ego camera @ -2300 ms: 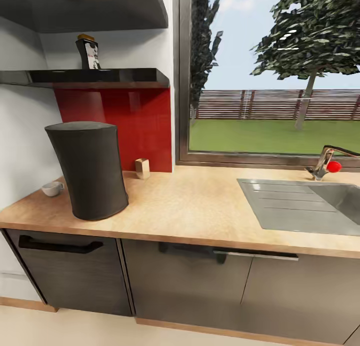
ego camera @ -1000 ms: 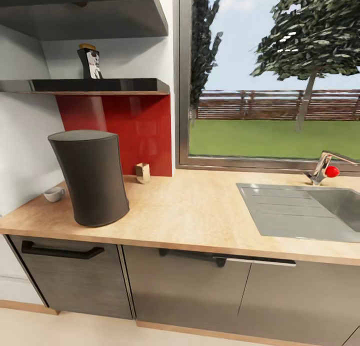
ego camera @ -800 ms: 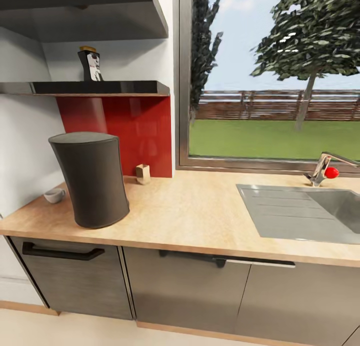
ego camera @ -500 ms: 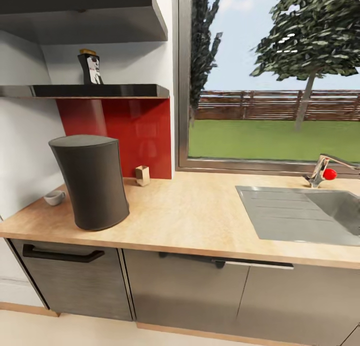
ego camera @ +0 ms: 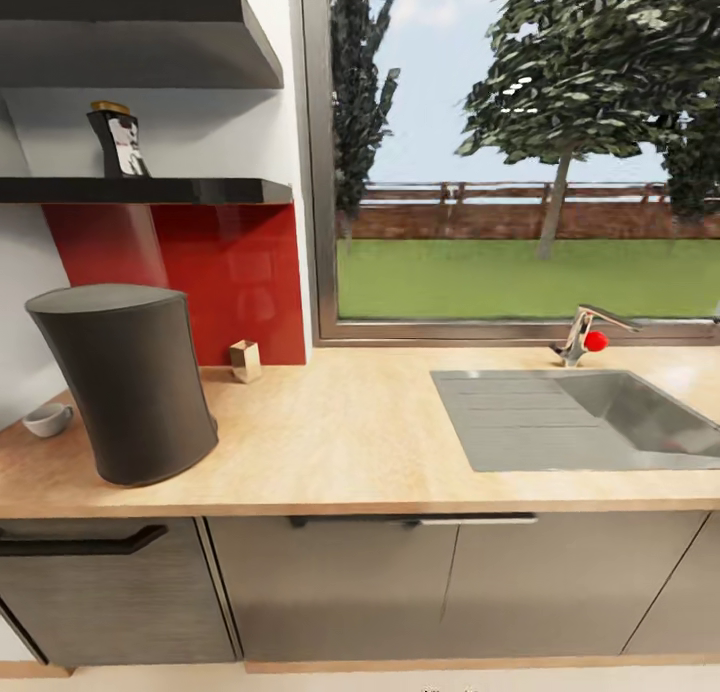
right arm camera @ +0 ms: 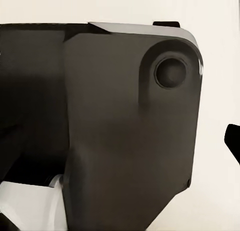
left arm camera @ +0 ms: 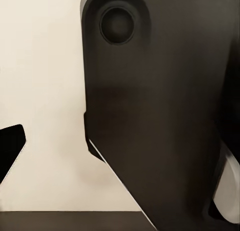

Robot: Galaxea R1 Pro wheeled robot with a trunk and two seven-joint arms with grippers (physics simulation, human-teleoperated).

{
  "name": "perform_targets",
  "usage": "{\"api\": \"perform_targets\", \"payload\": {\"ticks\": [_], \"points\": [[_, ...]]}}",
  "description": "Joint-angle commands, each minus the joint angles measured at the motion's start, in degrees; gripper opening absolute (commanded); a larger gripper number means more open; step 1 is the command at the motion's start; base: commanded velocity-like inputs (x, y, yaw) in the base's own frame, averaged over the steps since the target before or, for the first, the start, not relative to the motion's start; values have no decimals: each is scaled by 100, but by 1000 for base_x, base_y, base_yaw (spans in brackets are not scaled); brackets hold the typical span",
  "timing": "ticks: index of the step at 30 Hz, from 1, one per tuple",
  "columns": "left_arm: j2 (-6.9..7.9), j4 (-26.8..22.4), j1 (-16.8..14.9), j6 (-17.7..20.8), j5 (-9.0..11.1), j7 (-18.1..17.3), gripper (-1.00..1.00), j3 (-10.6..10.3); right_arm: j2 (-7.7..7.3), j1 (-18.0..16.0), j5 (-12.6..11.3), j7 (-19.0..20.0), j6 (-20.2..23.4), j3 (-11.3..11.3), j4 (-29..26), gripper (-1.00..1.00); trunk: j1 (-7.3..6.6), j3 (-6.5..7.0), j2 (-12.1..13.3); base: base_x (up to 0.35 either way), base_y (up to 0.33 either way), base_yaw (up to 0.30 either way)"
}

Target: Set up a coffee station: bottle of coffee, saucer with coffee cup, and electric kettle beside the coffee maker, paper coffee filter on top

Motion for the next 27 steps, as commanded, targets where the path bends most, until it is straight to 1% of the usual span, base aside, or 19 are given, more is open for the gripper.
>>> {"api": "perform_targets", "payload": {"ticks": [1,19,27], "points": [[1,-8,2,0,3,5,100,0,1,-3,2,2,-2,-3,1,100,-22,13,38,0,0,-266],[48,-34,-14,-2,56,13,100,0,-5,-3,-4,-5,-2,-11,-27,100,-418,336,760,0,0,-266],[45,-41,-48,-2,62,14,100,0,-2,-3,-14,-14,-2,-14,-518,100,-594,480,1081,0,0,-265]]}}
